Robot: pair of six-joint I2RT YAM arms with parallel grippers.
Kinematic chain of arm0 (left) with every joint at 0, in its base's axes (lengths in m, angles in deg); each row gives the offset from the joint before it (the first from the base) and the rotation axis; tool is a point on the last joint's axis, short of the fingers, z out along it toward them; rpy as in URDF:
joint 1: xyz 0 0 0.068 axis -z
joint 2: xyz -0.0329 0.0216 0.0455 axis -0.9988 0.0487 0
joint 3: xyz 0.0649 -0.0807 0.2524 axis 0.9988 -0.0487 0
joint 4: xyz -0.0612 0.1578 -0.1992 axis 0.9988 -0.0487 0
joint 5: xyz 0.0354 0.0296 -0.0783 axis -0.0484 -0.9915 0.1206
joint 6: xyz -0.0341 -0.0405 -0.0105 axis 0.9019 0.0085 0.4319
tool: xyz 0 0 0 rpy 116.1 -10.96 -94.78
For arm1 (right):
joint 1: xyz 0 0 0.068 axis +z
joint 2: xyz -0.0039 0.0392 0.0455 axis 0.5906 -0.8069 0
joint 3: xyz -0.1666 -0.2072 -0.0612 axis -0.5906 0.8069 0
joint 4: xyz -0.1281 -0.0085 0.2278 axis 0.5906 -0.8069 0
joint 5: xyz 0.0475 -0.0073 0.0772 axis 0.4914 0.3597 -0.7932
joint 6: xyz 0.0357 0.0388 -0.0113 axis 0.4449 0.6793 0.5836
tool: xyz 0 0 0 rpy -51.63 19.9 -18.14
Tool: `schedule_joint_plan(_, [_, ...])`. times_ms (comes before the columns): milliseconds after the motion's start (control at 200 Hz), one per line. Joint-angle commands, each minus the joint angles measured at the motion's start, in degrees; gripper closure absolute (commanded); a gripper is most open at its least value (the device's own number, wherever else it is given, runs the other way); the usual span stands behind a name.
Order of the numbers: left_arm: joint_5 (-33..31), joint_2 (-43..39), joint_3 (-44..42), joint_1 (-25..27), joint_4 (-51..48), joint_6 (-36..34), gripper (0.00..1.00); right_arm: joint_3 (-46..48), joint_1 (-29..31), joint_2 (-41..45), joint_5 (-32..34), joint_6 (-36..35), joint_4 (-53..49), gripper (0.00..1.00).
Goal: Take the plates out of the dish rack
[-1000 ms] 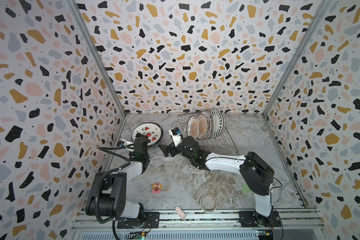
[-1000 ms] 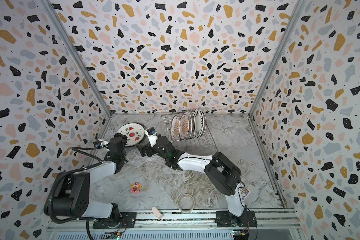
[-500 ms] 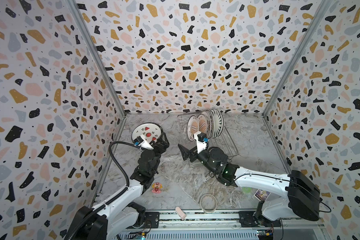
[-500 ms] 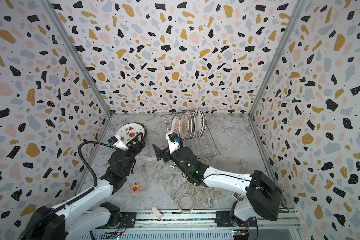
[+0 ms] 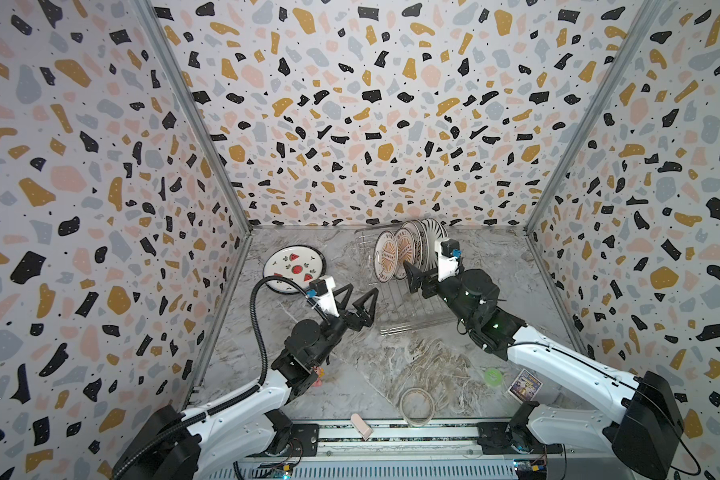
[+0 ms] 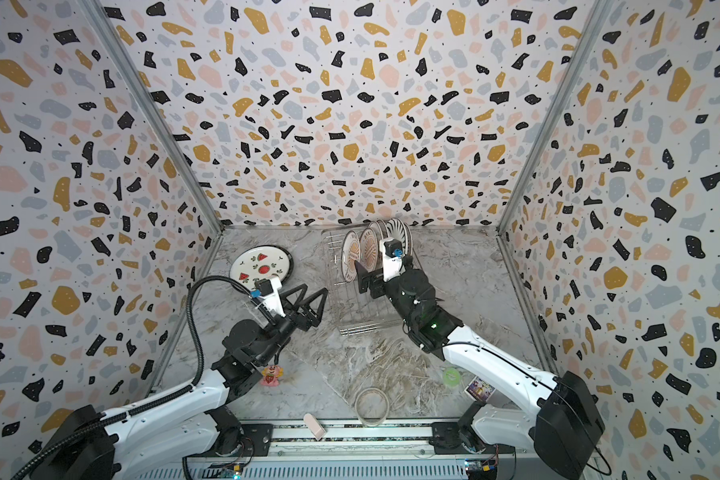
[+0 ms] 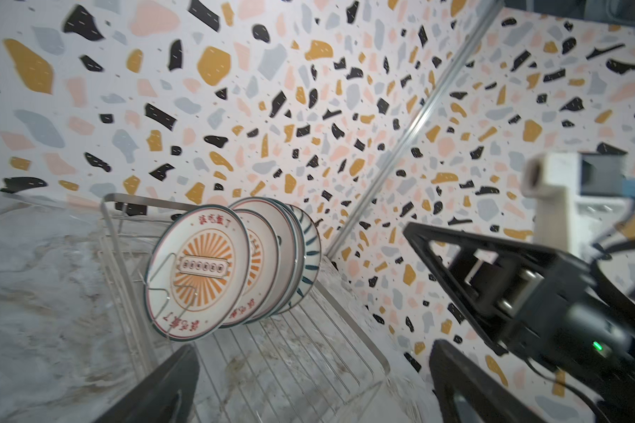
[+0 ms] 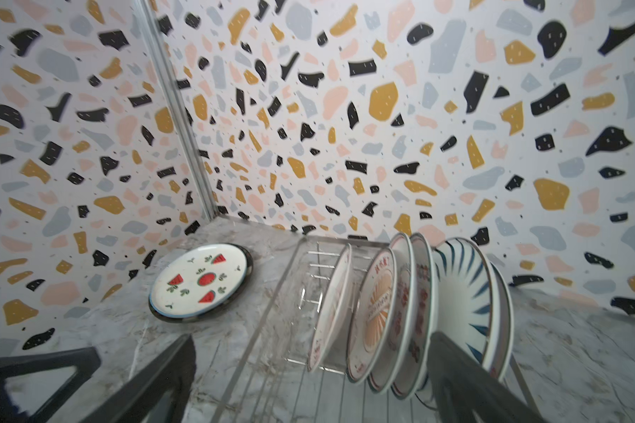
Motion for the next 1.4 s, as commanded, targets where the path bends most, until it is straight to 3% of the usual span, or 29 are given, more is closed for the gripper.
schedule_joint_plan(0, [-4.0, 1.7, 5.2, 3.2, 3.1, -5.6, 0.00, -7.9, -4.5, -2.4, -4.4, 3.1, -9.5, 0.00])
schedule_joint_plan(185, [2.2, 12.7, 5.6, 3.9, 16.9, -0.8, 0.00, -11.1, -7.8, -6.3, 0.3, 1.8, -11.1, 0.07])
schedule_joint_plan(335, [2.0, 18.1, 8.8, 4.4, 17.0, -1.7, 0.00, -15.5, -12.4, -12.0, -3.7, 2.7, -13.3, 0.23])
schedule_joint_plan(426, [0.0, 20.0, 10.1, 4.5, 15.8, -1.5, 0.00, -17.6, -14.0, -15.6, -3.1, 2.8, -13.9, 0.29])
schedule_joint_plan(826, [2.9, 25.1, 9.9, 4.8, 22.2, 0.8, 0.00, -26.5, -17.5, -27.1, -0.6, 1.0, -17.7, 0.64])
schedule_joint_plan(1397, [2.6, 27.7, 10.5, 4.9, 23.2, 1.2, 0.00, -28.5, -18.6, -31.7, -0.8, 0.5, -17.8, 0.69])
